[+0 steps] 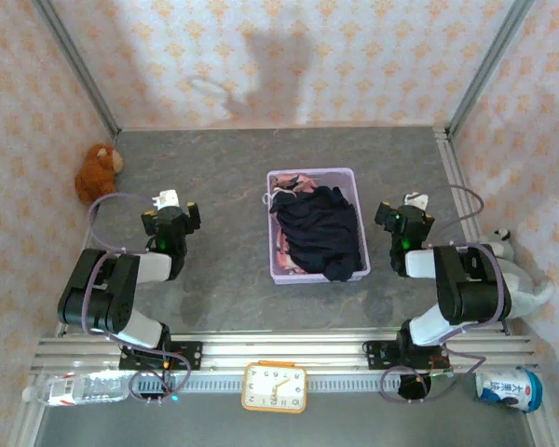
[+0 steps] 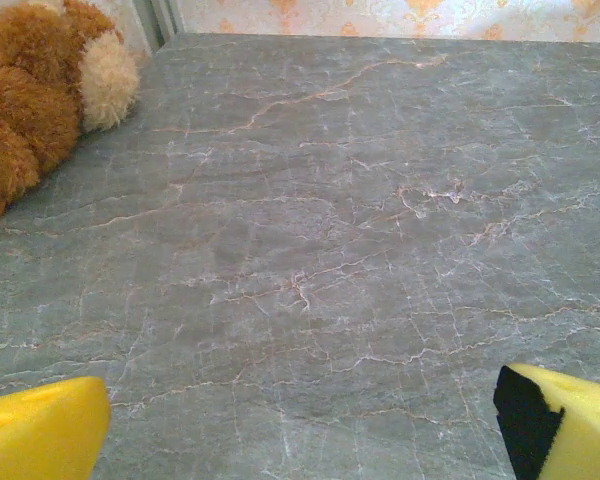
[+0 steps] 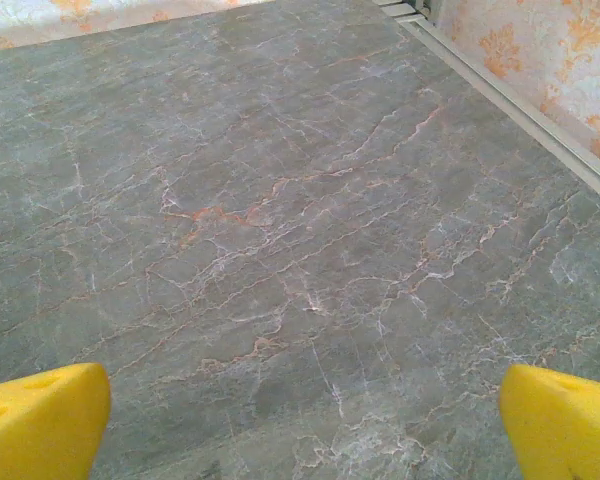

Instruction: Fold and stack the mixed laundry pile

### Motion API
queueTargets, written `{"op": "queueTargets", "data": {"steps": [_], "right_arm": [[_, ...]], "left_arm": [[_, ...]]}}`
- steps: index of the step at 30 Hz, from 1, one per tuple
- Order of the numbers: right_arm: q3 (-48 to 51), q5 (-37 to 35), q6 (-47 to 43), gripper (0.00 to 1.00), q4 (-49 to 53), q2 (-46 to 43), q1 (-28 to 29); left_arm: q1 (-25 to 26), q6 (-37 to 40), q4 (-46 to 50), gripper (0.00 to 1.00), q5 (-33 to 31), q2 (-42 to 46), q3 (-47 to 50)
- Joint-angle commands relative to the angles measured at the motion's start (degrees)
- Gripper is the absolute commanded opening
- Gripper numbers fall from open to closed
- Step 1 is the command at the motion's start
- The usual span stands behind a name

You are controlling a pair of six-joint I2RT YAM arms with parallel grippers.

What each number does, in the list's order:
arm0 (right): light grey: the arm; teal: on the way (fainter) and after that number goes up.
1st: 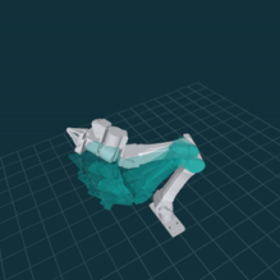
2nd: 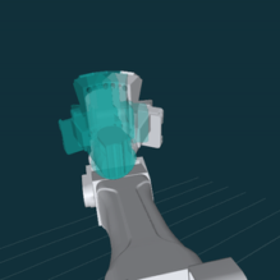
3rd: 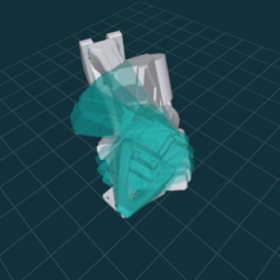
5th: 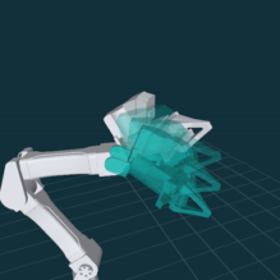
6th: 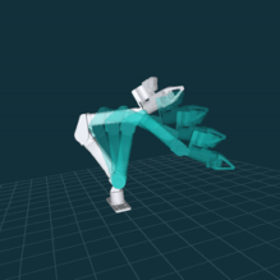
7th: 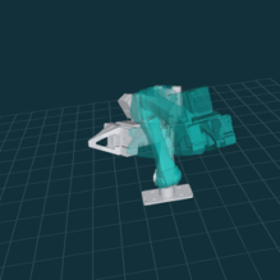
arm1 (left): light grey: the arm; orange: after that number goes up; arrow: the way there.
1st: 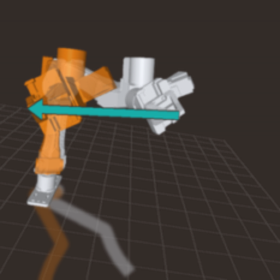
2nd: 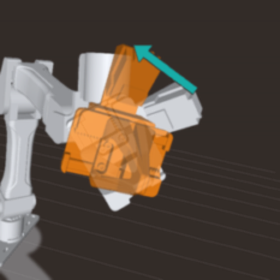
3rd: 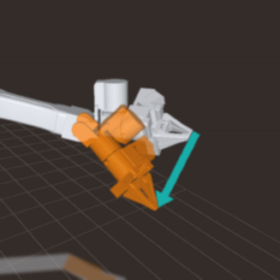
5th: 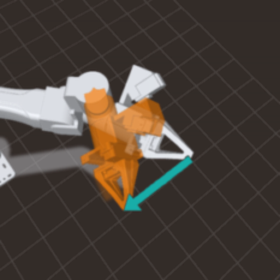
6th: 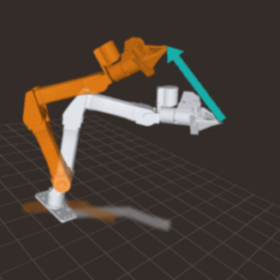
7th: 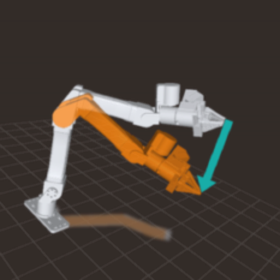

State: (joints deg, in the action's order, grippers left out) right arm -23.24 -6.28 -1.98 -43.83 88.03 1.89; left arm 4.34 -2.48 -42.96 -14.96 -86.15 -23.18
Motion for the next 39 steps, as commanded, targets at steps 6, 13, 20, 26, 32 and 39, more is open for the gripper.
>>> {"op": "queueTargets", "data": {"steps": [6,13,20,26,32,39], "right_arm": [[0.0,-2.3,0.8,0.99,-2.2,-0.9,0.4],[-0.1,-2.3,0.9,0.99,-2.0,-0.8,0.4],[-0.1,-2.3,0.9,0.99,-2.0,-0.8,0.4],[-0.1,-2.3,0.9,0.99,-2.1,-0.8,0.4],[-3.0,-4.0,1.4,0.99,7.3,-5.8,0.4],[-16.2,-1.6,4.9,0.99,40.2,-15.2,0.4]], "left_arm": [[-0.5,0.7,-1.2,1.00,0.1,0.5,-0.3],[-0.5,0.7,-1.1,1.00,0.1,0.5,-0.3],[-0.5,0.6,-1.1,1.00,0.0,0.5,-0.3],[-0.5,0.7,-1.1,1.00,0.1,0.5,-0.3],[0.0,0.6,2.6,1.00,-2.0,2.9,-1.5],[1.2,-5.4,37.2,1.00,-1.3,9.8,-18.9]]}}
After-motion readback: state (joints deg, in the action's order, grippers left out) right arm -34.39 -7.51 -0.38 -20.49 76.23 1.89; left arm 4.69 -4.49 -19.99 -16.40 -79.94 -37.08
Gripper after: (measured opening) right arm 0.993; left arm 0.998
